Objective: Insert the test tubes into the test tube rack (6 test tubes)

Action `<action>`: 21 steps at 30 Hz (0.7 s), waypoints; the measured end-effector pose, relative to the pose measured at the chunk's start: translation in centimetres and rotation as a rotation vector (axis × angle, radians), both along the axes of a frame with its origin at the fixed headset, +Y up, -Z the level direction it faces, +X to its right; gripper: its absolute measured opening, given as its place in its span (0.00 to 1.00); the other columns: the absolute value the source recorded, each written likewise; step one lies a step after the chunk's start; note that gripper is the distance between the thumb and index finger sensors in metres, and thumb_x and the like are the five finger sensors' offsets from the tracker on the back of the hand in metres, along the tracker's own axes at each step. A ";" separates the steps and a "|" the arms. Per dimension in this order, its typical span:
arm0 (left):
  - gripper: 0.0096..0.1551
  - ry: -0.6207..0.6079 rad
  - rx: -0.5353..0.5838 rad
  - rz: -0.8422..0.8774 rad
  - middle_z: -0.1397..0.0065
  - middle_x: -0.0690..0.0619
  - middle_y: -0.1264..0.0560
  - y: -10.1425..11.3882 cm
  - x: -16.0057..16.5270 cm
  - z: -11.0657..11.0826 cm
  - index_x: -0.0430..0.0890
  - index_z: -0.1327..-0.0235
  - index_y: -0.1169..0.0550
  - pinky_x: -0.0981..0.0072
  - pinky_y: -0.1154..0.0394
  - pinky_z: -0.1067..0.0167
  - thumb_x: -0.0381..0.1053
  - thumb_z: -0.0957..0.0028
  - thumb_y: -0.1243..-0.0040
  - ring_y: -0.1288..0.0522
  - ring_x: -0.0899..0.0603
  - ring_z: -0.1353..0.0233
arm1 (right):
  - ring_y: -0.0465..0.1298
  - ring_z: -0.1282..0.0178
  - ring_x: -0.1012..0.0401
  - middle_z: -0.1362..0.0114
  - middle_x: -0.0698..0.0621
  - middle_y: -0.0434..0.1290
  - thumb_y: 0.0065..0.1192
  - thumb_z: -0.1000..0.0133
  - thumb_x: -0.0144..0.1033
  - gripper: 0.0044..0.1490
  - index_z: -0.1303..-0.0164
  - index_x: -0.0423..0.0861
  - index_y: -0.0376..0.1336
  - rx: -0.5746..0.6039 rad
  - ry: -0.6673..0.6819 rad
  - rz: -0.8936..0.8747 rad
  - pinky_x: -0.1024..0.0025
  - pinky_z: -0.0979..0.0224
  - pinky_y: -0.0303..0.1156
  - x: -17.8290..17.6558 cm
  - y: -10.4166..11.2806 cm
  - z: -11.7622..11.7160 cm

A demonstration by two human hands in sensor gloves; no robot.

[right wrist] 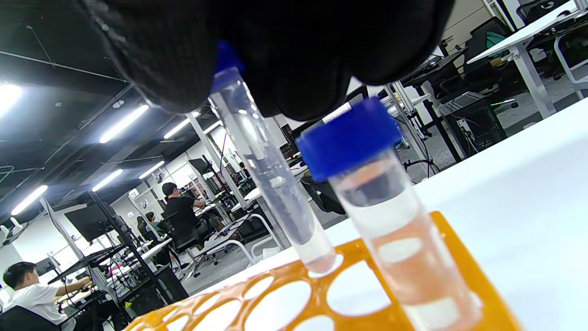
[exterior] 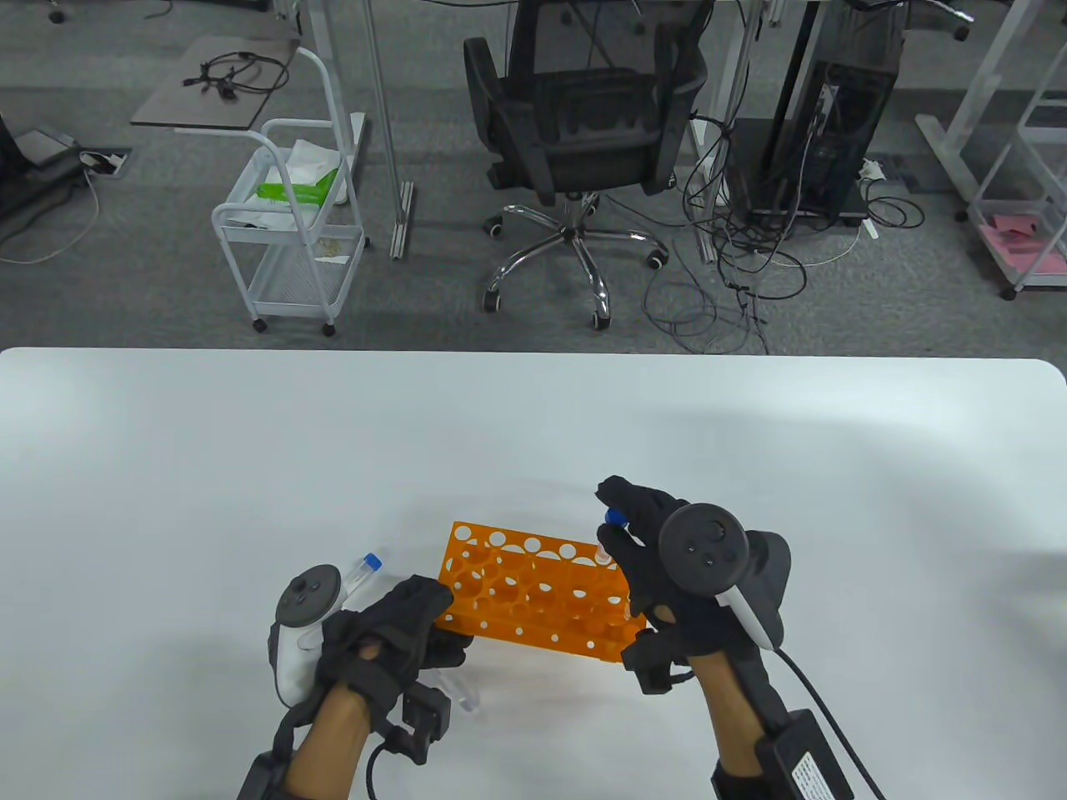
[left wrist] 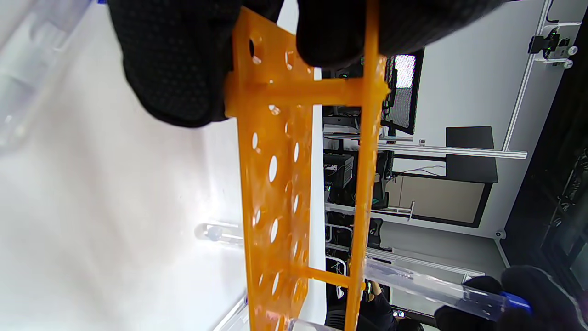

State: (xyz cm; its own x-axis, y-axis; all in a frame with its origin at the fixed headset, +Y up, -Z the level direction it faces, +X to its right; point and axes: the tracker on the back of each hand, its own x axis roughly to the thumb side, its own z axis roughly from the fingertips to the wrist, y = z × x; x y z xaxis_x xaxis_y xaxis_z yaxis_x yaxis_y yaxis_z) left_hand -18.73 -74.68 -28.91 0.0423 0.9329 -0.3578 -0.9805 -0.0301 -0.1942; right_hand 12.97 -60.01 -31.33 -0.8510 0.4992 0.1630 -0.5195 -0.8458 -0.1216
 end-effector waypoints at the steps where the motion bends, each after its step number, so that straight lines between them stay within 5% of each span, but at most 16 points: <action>1: 0.23 0.000 0.000 0.000 0.26 0.33 0.40 0.0 0.0 0.0 0.45 0.48 0.26 0.56 0.16 0.50 0.58 0.48 0.48 0.22 0.33 0.37 | 0.79 0.34 0.57 0.27 0.56 0.74 0.71 0.49 0.48 0.34 0.31 0.61 0.64 -0.008 0.004 -0.002 0.52 0.33 0.75 0.0 -0.1 0.0; 21: 0.23 0.006 0.007 0.004 0.26 0.33 0.40 0.1 -0.1 0.0 0.45 0.48 0.26 0.56 0.16 0.50 0.58 0.48 0.48 0.22 0.33 0.37 | 0.77 0.32 0.55 0.26 0.57 0.73 0.70 0.48 0.48 0.34 0.30 0.61 0.64 -0.057 0.015 0.122 0.50 0.31 0.73 -1.2 -1.3 -0.3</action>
